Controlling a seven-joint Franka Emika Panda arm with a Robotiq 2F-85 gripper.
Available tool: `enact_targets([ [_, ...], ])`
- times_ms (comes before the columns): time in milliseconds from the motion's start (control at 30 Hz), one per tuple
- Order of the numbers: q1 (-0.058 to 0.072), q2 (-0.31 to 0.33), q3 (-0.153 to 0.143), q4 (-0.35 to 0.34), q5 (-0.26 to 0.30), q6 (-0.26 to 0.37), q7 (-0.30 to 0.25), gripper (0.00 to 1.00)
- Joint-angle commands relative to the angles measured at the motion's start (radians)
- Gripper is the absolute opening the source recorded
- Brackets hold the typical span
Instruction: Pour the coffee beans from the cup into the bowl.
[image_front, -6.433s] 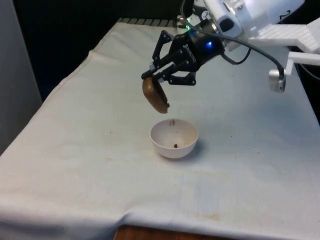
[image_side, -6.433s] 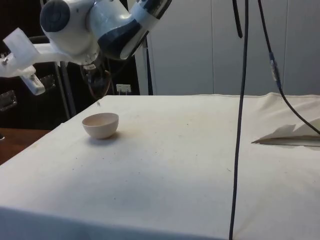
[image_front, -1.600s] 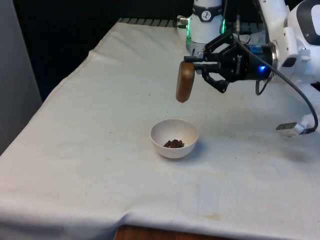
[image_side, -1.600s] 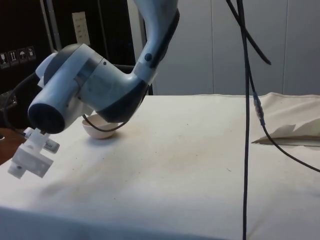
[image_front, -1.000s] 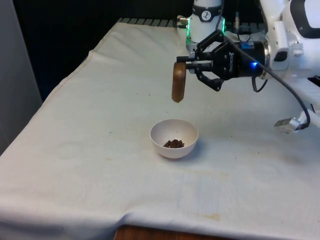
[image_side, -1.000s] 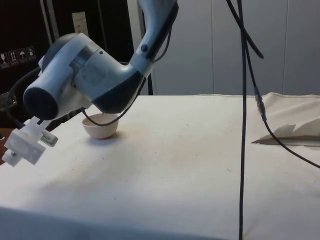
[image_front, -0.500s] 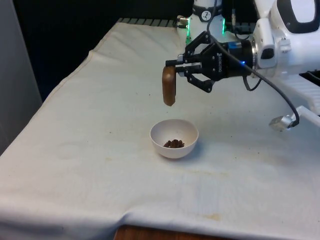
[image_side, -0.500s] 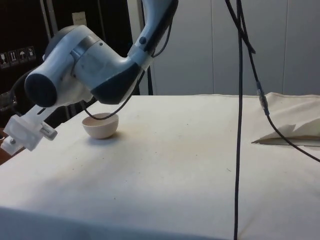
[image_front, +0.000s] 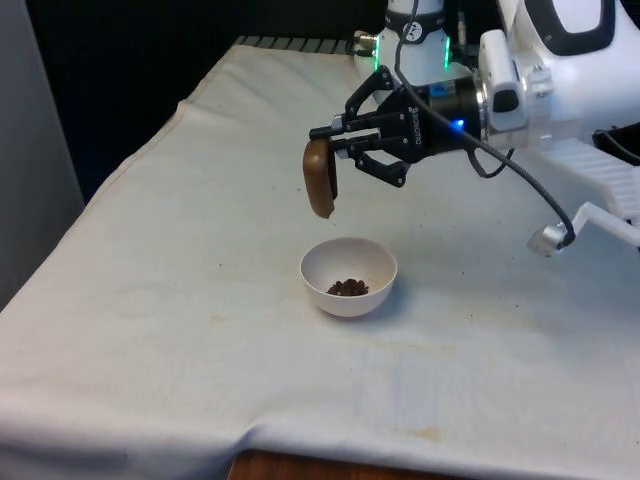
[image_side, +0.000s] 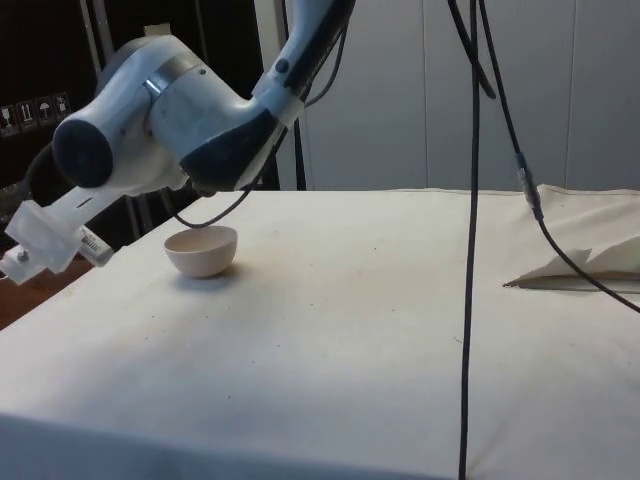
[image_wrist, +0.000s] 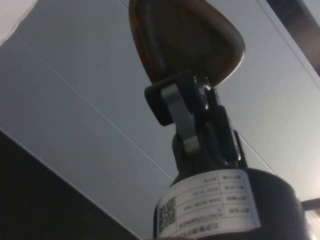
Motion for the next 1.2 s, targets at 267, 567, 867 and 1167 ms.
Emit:
enact_targets([
  [267,-0.035,-0.028,-0.005,-0.012,0.042,0.068,-0.003,0.0],
  [567,-0.05,-0.047,-0.028,-0.012,0.083,0.12,-0.007,0.0],
  [867,-0.063,-0.065,-0.058,-0.013,0.127,0.175,-0.014,0.0],
  [1167,-0.07,-0.081,-0.094,-0.013,0.174,0.228,-0.022,0.0],
])
